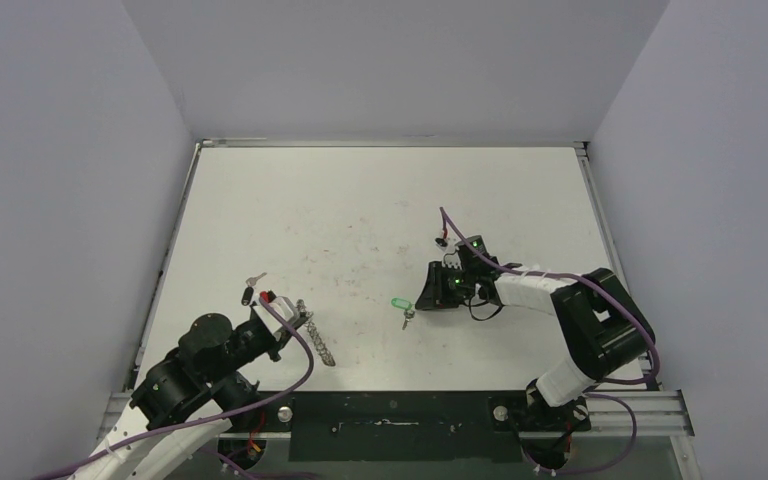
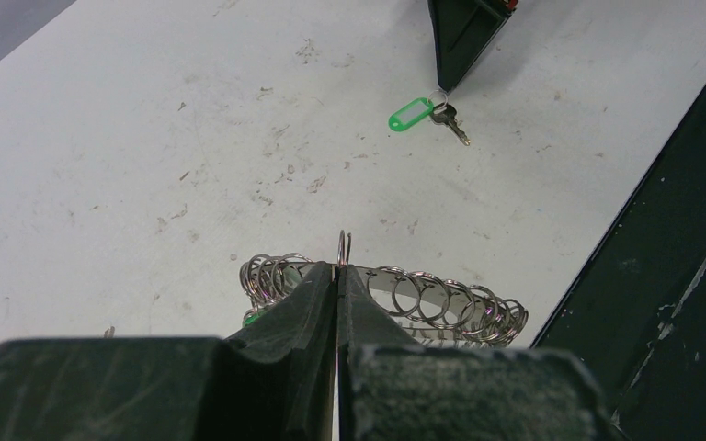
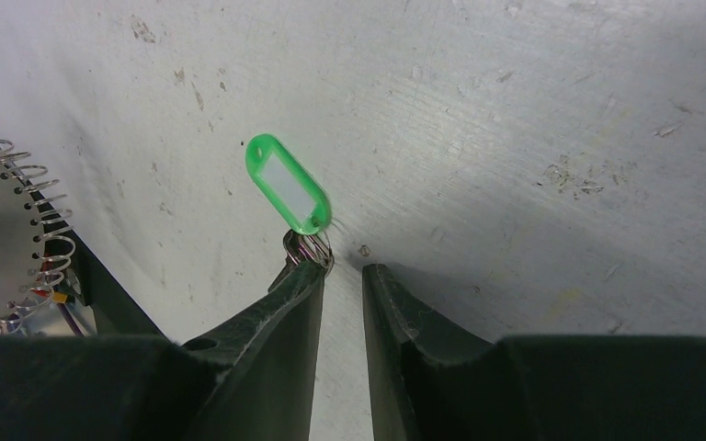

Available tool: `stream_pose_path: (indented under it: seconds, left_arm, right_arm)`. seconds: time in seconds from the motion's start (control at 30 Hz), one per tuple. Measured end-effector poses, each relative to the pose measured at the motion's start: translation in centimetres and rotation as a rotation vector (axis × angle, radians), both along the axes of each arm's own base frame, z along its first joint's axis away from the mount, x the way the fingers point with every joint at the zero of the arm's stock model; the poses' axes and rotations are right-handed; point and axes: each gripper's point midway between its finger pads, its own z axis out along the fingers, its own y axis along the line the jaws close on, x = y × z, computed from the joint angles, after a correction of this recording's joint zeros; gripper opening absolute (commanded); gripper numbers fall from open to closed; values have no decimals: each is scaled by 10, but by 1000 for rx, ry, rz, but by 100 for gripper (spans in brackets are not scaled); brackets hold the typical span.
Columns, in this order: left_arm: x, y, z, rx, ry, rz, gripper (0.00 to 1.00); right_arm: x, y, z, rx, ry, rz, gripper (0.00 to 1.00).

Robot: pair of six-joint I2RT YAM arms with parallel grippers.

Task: Put the keys on the keyring
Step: Pick up the key from the center of the board.

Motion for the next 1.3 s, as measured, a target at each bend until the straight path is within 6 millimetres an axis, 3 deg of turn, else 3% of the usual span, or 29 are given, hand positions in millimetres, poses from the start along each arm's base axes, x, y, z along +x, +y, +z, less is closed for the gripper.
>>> stream_pose_path:
  seconds: [0.67, 0.97, 1.3]
  left_arm:
    - [0, 0, 0, -1, 1, -2, 0]
    - [0, 0, 0, -1, 1, 1, 0]
    - [-1, -1, 0, -3, 3, -7, 0]
  right_arm:
    - [2, 10, -1, 59, 37, -31, 18]
    - [4, 14, 3, 84, 38, -39, 9]
    - [2, 13, -3, 77, 53, -40, 16]
